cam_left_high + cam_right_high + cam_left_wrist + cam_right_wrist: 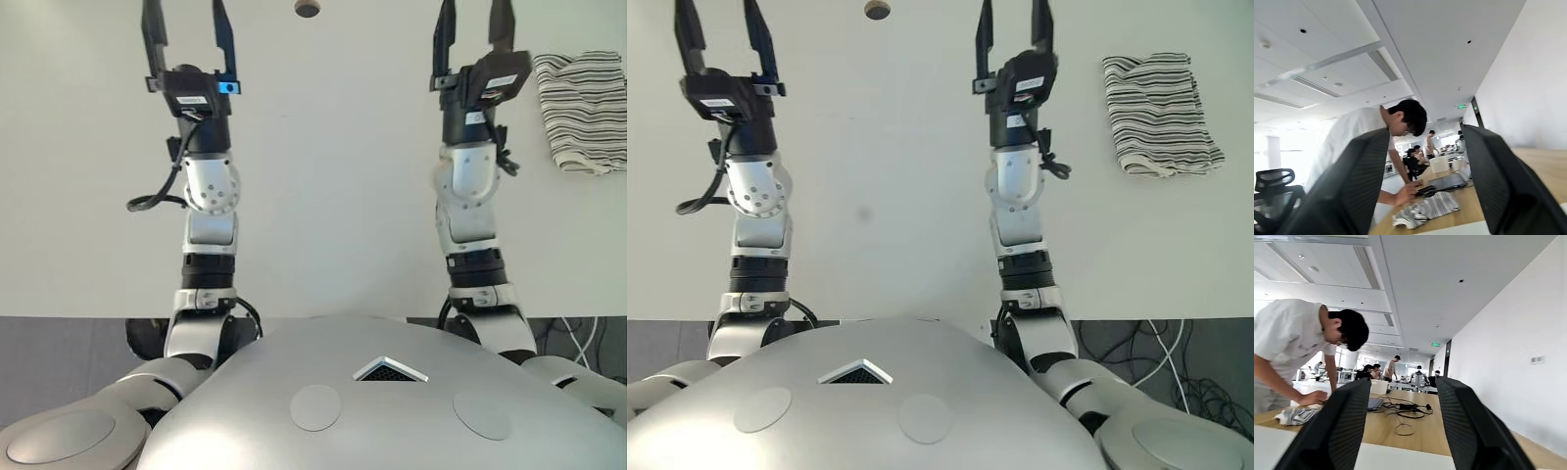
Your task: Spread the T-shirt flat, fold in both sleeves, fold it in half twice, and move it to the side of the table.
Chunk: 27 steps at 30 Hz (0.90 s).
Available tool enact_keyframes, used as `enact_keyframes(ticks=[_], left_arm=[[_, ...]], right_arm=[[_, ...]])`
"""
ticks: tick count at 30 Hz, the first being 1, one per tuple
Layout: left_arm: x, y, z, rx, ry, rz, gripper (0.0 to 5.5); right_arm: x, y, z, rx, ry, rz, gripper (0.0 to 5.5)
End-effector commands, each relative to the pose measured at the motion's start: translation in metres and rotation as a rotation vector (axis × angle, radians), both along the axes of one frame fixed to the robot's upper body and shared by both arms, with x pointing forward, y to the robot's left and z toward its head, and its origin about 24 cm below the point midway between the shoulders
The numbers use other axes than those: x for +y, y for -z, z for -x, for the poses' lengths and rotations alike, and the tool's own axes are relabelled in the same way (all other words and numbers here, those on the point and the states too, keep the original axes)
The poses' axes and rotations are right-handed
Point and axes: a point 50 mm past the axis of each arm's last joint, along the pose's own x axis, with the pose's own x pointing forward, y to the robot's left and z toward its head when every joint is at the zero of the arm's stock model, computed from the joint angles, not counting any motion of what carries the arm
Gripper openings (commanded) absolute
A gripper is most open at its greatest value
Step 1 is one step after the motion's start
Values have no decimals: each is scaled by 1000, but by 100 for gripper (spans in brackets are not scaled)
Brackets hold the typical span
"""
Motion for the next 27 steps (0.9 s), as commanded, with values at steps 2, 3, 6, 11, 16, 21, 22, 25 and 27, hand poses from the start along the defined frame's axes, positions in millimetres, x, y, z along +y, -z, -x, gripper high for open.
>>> enact_keyframes(ticks=[2,3,6,11,16,21,22,25,27], left_arm=[[-6,32,12,30,18,12,274],[-8,34,13,22,24,9,274],[-12,33,15,-14,44,-5,274],[-14,33,21,-38,51,-21,274],[-13,29,23,-60,47,-16,274],[-13,23,24,-82,46,-18,274],[-13,22,24,-86,46,-19,274],[-12,19,23,-93,42,-18,274],[-11,19,22,-91,37,-17,274]], right_arm=[[3,21,7,14,30,21,248],[3,22,8,4,37,27,248],[0,23,11,-14,51,26,248],[-3,25,15,-24,64,27,248],[-5,23,17,-46,73,37,248],[-1,19,19,-82,60,58,248],[-1,19,19,-85,59,58,248],[0,19,18,-85,59,59,248],[2,19,18,-85,55,61,248]])
